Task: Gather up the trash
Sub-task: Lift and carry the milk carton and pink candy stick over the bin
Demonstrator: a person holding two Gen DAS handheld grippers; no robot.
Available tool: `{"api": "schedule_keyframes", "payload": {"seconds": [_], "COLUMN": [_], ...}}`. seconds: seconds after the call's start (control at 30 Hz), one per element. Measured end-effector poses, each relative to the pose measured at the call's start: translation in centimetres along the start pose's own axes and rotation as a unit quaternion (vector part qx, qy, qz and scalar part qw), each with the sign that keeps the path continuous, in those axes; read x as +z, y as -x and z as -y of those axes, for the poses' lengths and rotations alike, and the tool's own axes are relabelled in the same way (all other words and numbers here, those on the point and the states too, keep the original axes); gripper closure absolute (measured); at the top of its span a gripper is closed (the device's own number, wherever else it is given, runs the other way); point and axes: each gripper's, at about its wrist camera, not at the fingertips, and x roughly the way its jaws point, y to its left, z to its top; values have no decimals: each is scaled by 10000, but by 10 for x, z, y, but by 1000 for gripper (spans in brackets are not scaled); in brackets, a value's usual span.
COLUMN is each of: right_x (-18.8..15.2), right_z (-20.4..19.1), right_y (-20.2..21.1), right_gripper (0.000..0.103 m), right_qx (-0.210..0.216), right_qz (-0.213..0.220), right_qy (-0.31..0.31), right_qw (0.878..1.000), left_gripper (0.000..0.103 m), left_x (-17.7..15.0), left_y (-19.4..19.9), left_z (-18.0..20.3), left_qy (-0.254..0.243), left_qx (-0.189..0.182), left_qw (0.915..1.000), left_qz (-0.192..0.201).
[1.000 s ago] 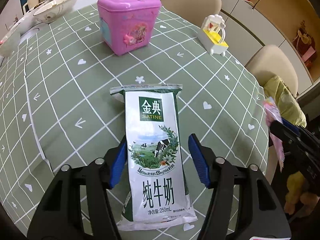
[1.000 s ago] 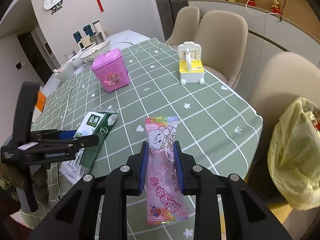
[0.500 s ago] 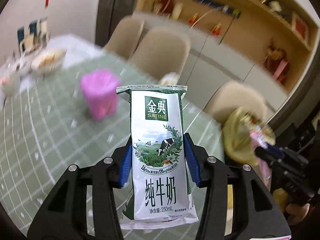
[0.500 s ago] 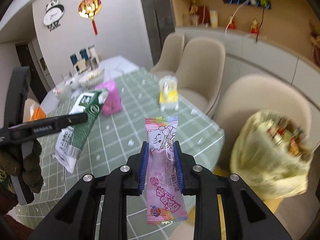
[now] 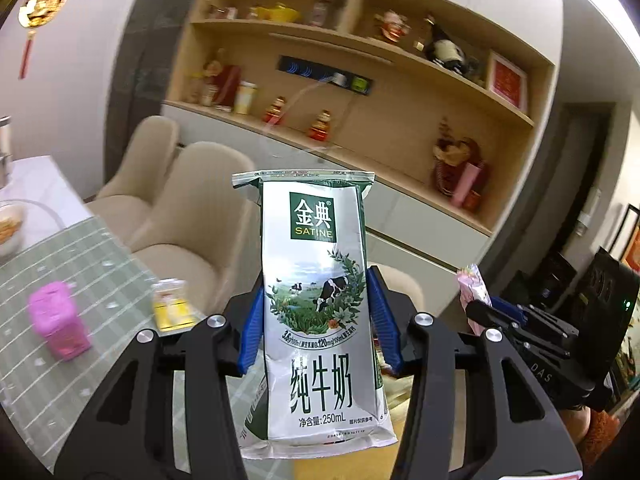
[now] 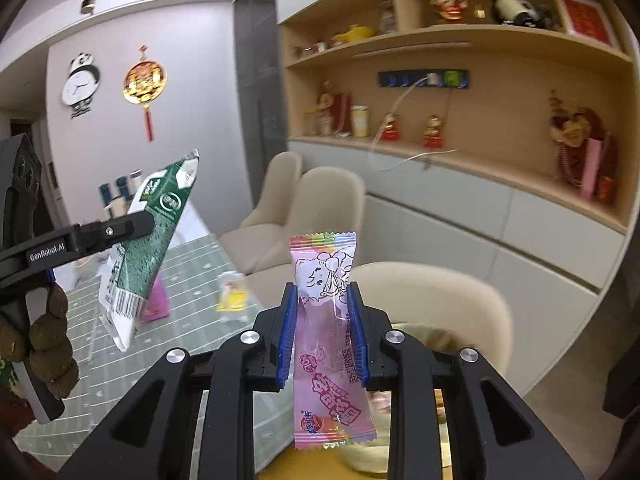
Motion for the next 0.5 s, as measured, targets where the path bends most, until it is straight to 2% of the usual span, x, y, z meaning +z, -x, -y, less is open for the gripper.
{"api": "schedule_keyframes", "payload": {"seconds": [0.27,0.5], "right_x": [-3,-15], "right_z": [91,152], "right_y": [-1,-29], "right_gripper": [79,79], "right_qx": [-391,-473], "right_qz": [87,-120], "right_qy": [-358,-620], "right_qw": [9986,9969], "left_gripper": [58,58], "left_x": [-11,-46], "left_y": [-102,-188], "left_z": [56,86], "left_qy": [-16,-68], "left_qx": [-488,-526], "left_qw": [9970,9917], "left_qz": [-594,-1171]}}
